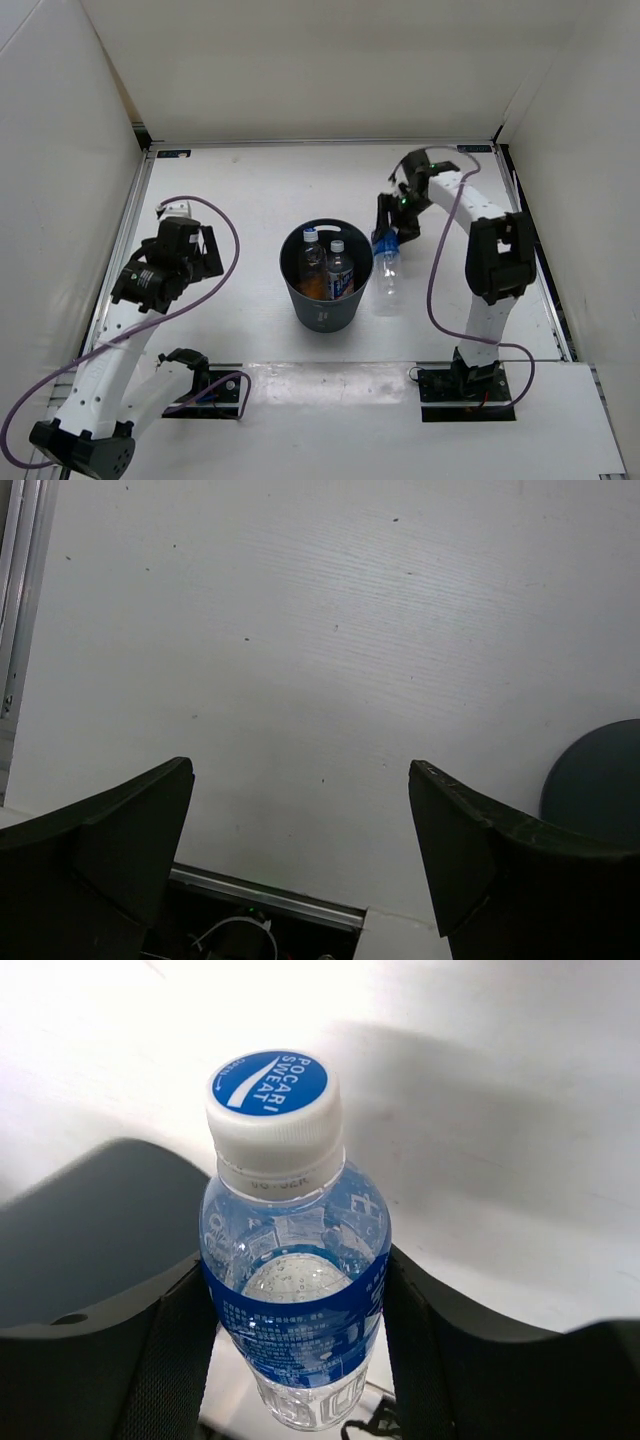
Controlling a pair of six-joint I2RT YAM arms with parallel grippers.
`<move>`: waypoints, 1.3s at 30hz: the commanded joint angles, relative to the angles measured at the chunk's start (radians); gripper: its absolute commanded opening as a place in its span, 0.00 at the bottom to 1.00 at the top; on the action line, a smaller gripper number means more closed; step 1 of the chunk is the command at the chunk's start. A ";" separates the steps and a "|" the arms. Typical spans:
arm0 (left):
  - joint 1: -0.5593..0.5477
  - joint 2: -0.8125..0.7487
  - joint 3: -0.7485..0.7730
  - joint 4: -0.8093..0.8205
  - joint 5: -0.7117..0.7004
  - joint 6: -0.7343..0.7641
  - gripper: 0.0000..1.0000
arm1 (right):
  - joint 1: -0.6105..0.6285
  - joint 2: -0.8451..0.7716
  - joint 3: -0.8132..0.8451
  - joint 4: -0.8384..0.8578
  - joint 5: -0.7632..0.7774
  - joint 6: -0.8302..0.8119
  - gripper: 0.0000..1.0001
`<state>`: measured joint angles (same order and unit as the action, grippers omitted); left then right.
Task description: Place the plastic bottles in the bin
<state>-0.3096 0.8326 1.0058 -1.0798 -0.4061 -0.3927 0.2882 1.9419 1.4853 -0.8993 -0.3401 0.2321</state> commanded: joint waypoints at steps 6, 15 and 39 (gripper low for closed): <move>0.018 0.112 0.010 0.204 0.041 0.046 0.99 | -0.066 -0.143 0.516 -0.055 0.087 -0.063 0.14; 0.058 0.237 0.077 0.297 0.119 0.086 0.99 | 0.066 -0.509 0.382 0.188 -0.017 -0.117 0.13; 0.109 0.063 -0.056 0.235 0.162 0.089 0.99 | 0.506 -0.640 0.202 0.240 -0.151 -0.327 0.90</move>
<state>-0.2134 0.9352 0.9688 -0.8242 -0.2508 -0.2974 0.7849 1.3212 1.6695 -0.6926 -0.5228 -0.0967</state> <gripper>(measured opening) 0.990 0.898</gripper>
